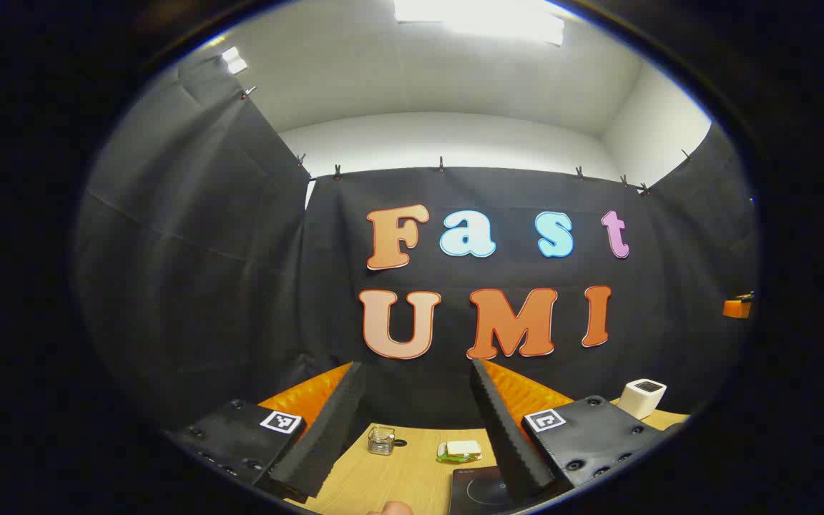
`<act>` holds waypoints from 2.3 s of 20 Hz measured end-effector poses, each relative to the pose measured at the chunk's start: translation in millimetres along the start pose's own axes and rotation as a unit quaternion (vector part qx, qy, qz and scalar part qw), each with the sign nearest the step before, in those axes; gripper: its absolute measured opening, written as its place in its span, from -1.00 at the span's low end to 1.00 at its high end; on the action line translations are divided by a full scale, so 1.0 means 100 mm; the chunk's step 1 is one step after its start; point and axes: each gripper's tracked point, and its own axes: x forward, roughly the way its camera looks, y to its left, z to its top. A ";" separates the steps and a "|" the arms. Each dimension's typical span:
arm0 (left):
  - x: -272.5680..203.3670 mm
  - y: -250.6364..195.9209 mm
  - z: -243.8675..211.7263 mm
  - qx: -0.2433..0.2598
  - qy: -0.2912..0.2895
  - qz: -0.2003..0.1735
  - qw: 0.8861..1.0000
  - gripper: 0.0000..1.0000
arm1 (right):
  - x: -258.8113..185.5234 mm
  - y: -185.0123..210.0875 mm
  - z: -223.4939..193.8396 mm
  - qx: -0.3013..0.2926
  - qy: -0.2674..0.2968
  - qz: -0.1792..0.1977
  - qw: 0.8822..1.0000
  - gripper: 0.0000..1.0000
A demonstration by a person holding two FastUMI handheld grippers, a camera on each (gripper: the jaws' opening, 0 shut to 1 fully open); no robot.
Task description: First push the handle of the pot to place it horizontally, then grasp the pot with both hands and set it on the induction cooktop.
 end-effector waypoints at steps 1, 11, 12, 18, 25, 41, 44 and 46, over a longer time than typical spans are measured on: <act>0.01 -0.06 0.00 0.008 0.003 -0.005 1.000 0.96 | 0.00 0.02 0.00 -0.002 0.001 0.003 1.000 0.90; 0.01 -0.19 -0.07 -0.006 0.012 -0.017 1.000 0.93 | -0.03 0.12 0.06 -0.025 -0.010 0.023 0.999 0.90; 0.00 -0.19 -0.07 -0.007 0.012 -0.017 1.000 0.97 | -0.03 0.13 0.05 -0.026 -0.009 0.024 0.999 0.90; -0.04 -0.22 -0.02 -0.007 0.006 -0.020 1.000 0.97 | 0.00 0.19 -0.04 -0.032 -0.001 0.036 0.999 0.90; -0.02 -0.25 -0.08 0.001 0.015 -0.020 1.000 0.94 | -0.02 0.30 -0.20 -0.053 0.009 0.055 0.997 0.82; 0.02 -0.38 -0.23 -0.006 0.025 -0.034 0.999 0.97 | -0.10 0.74 -1.31 -0.048 0.115 0.140 0.982 -1.00; 0.03 -0.36 -0.24 -0.009 0.024 -0.032 0.999 0.97 | -0.10 0.71 -1.75 -0.056 0.157 0.138 0.976 -1.00; 0.03 -0.35 -0.28 -0.010 0.028 -0.032 0.999 0.96 | -0.17 0.75 -2.01 -0.044 0.191 0.143 0.970 -1.00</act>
